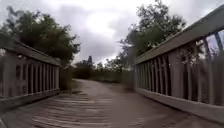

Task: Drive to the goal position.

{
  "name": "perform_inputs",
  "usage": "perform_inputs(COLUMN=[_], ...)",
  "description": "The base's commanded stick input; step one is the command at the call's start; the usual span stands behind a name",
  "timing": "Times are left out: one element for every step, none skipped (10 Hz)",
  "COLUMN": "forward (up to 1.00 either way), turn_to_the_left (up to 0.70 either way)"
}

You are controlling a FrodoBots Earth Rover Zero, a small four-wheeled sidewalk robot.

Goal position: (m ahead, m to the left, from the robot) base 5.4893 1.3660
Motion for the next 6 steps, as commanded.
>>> perform_inputs(forward=[0.45, 0.45, 0.45, 0.45, 0.45, 0.45], turn_to_the_left=[0.0, 0.0, 0.0, 0.0, 0.0, 0.0])
